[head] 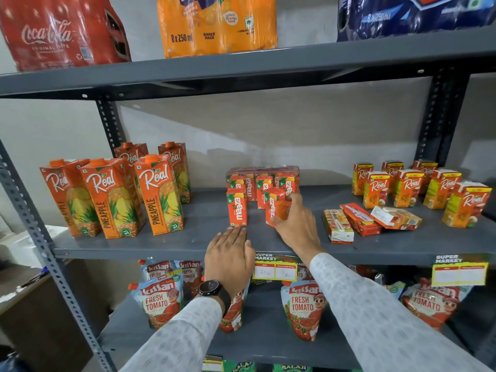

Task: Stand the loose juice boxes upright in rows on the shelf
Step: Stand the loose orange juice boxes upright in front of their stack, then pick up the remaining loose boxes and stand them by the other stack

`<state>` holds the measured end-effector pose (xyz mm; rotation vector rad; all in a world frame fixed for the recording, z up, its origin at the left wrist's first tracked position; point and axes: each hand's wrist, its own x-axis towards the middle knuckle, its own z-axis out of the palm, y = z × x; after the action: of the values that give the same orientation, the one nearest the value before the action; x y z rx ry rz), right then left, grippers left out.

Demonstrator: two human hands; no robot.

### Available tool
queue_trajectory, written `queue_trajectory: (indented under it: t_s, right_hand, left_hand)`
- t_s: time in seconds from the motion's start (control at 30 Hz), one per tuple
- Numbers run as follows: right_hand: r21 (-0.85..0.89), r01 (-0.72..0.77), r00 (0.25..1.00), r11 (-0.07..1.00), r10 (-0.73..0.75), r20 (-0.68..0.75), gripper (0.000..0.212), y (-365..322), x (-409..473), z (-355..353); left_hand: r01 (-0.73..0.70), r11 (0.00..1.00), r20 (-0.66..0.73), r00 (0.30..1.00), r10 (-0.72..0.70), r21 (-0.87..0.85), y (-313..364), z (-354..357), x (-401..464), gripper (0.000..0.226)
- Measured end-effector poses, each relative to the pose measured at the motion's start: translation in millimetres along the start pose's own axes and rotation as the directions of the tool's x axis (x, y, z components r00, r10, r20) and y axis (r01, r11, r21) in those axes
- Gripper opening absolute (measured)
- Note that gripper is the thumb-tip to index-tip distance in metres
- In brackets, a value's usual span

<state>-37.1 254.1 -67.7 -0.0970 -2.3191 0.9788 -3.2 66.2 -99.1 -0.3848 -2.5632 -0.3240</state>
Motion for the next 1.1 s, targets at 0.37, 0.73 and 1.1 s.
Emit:
queue_trajectory:
  t_s: [0.37,0.73,1.1]
  right_hand:
    - [0.144,-0.017,0.986,0.989,-0.008,0.169,0.037,-2.7,15.7,8.2]
    - [0.058,0.001,0.985,0.998,-0.011,0.172,0.041,-9.5,12.0,4.6]
    - [-0.219,0.249,0.933,0.943,-0.295,-0.206,0.02,2.2,-38.0,-62.1]
  left_hand:
    - [0.007,1.0,-0.003,1.0,-0.007,0.006,1.5,0.0,-0.4,0.066]
    - [-0.004,1.0,0.009,1.0,0.004,0.014,-0.6,0.0,0.5,0.066]
    - [-0.08,0.988,0.029,0.996,0.085,-0.131,31.6,-10.5,2.3,0.058]
